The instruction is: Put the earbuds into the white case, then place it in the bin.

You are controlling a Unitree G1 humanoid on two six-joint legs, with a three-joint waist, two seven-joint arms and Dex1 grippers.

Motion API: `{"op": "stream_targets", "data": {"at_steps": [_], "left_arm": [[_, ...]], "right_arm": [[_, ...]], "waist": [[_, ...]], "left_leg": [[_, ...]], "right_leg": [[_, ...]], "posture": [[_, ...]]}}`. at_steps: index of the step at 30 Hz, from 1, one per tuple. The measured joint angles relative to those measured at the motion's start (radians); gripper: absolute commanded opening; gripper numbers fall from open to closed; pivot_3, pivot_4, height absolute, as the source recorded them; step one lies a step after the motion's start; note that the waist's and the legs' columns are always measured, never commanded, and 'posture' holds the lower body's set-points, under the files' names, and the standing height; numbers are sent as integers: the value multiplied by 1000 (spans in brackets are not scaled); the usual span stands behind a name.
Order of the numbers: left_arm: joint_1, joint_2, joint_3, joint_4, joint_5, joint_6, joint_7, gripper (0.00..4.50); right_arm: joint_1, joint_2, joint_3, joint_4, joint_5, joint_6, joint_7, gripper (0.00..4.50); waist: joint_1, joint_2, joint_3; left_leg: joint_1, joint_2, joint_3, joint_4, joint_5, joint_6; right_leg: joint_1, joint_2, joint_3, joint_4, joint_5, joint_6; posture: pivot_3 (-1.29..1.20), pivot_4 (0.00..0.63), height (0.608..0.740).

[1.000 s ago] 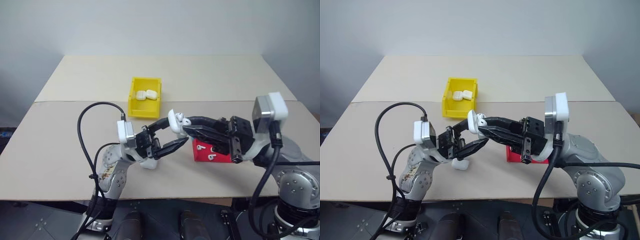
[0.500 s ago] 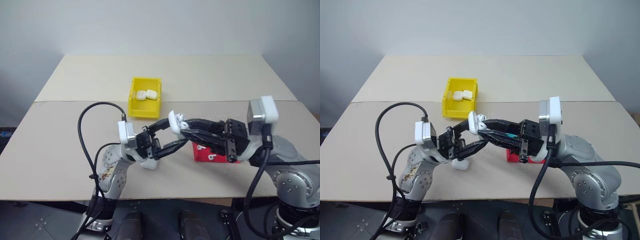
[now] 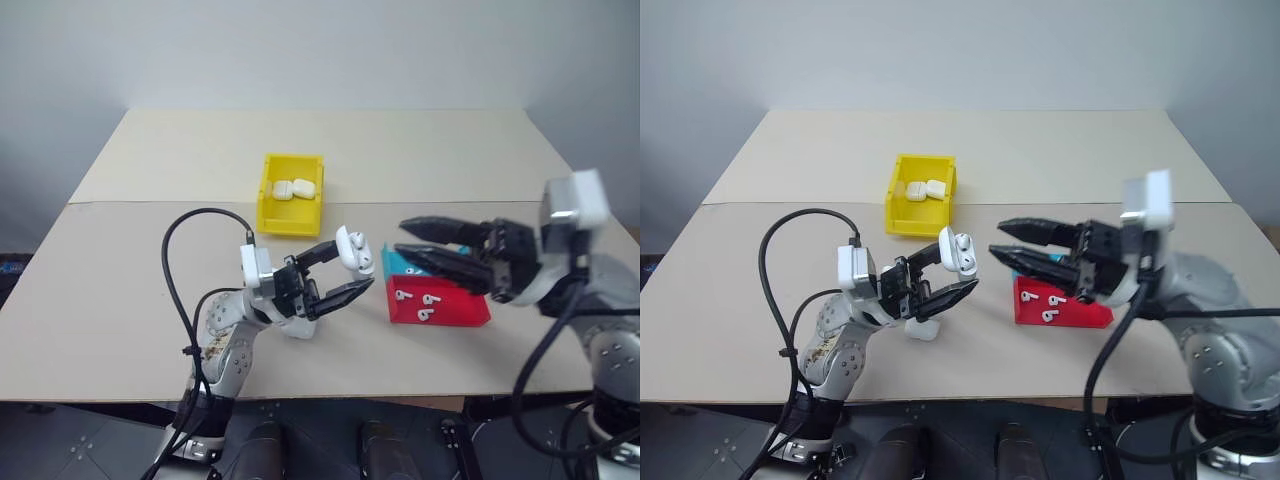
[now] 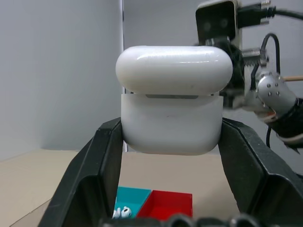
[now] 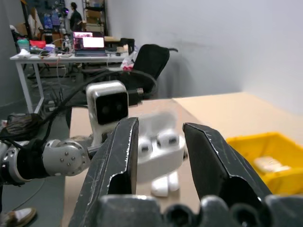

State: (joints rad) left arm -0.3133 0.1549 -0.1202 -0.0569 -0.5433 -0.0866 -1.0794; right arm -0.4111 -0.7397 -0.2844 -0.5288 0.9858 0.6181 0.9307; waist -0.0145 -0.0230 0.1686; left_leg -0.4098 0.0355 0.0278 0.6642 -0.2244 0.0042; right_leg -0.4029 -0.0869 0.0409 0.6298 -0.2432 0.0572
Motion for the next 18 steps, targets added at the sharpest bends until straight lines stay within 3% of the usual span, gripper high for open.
{"op": "stream_targets", "data": {"at_steps": [3, 8, 13, 18], "left_arm": [[-21, 20, -3, 20, 31, 0, 3, 2757], [-74, 9, -15, 72, 52, -3, 1, 2757], [-104, -3, -20, 128, 89, -41, 0, 2757], [-123, -16, -28, 192, 183, -128, 41, 2757]], "right_arm": [[-129, -49, 23, 26, 18, 38, -7, 1576], [-308, -58, 209, 88, -96, 72, -21, 14], [-377, -63, 352, 138, -217, 78, 26, 14], [-402, -48, 389, 153, -256, 79, 58, 14]], "waist": [[-1, 0, 0], [1, 0, 0], [5, 0, 0], [6, 0, 0]], "left_leg": [[1, 1, -1, 0, 0, 0], [0, 2, 0, 0, 0, 0], [-5, 1, -1, 0, 0, 0], [-5, 1, -1, 0, 0, 0]], "right_leg": [[0, 1, 0, 0, 0, -1], [-1, 2, 0, 0, 0, -1], [-4, 2, -1, -2, 1, -1], [-4, 1, -1, -2, 1, -1]], "posture": [[0, 150, 740], [0, 150, 740], [0, 150, 740], [0, 150, 740]]}}
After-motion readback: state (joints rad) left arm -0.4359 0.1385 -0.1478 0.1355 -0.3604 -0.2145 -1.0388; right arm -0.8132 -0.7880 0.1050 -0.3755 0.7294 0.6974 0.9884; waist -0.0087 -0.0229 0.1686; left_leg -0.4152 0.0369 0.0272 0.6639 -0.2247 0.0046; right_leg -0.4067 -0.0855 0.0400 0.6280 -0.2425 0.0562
